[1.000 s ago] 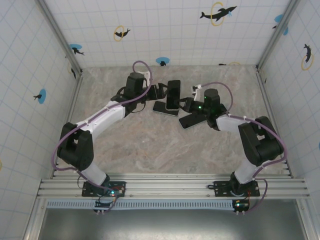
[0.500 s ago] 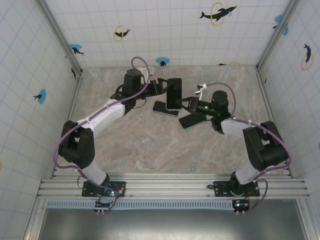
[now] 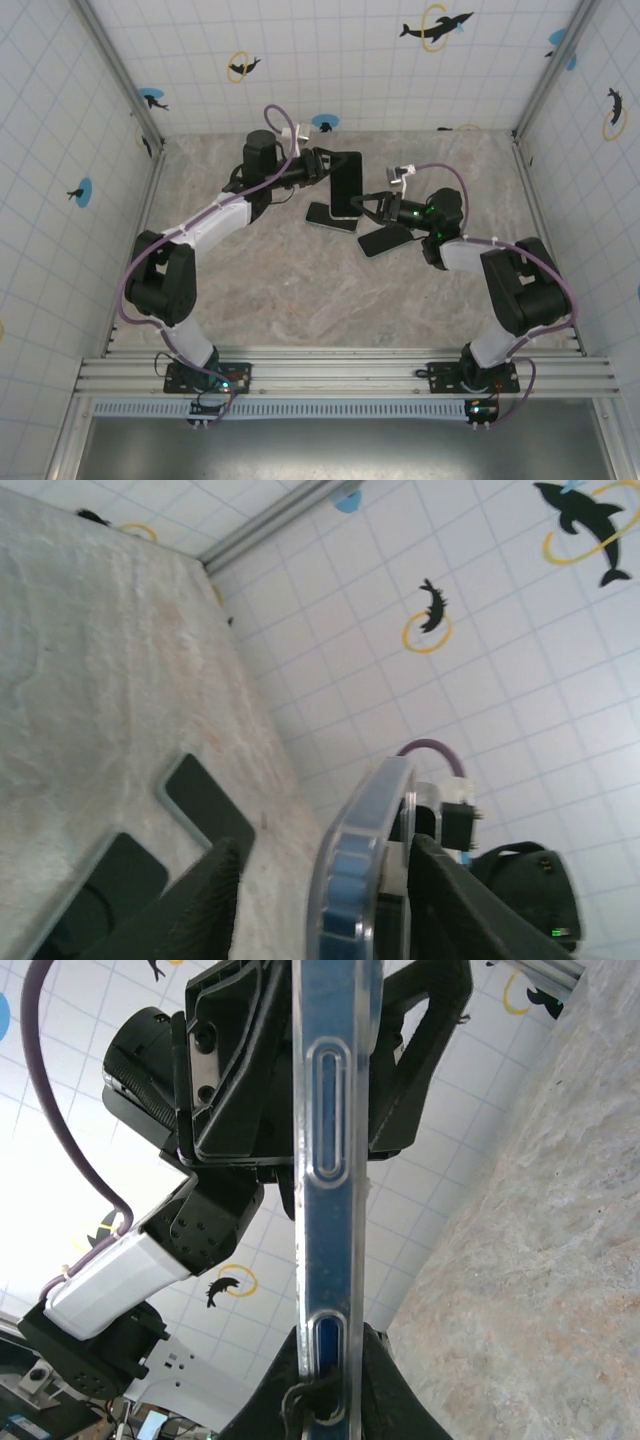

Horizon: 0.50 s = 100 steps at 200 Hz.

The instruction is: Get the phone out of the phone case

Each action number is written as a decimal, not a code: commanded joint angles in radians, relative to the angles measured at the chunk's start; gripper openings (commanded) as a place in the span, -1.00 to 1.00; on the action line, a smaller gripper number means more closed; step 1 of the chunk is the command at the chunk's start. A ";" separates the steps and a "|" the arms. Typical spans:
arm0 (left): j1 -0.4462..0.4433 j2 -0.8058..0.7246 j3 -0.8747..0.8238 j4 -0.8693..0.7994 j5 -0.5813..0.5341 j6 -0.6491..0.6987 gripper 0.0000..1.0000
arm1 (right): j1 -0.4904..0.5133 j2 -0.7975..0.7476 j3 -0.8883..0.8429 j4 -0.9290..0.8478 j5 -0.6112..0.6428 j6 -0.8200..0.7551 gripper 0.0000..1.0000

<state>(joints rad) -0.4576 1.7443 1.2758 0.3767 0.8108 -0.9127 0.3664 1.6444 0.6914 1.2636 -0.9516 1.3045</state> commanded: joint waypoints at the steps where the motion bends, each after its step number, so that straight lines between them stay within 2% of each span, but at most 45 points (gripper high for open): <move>1: 0.001 0.015 0.016 0.086 0.090 -0.073 -0.17 | 0.001 0.016 0.023 0.151 -0.021 0.042 -0.82; 27: 0.002 0.017 0.020 0.080 0.120 -0.072 -0.21 | 0.000 0.030 0.035 0.161 -0.019 0.058 -0.81; 55: 0.001 0.018 0.019 0.072 0.143 -0.068 -0.49 | -0.001 0.047 0.047 0.193 -0.018 0.089 -0.80; 100: 0.005 0.015 0.020 0.077 0.140 -0.056 -0.66 | -0.004 0.063 0.051 0.194 -0.021 0.094 -0.79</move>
<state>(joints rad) -0.4553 1.7554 1.2758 0.4183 0.9115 -0.9768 0.3660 1.6913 0.6937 1.3777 -0.9722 1.3865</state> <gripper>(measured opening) 0.179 0.133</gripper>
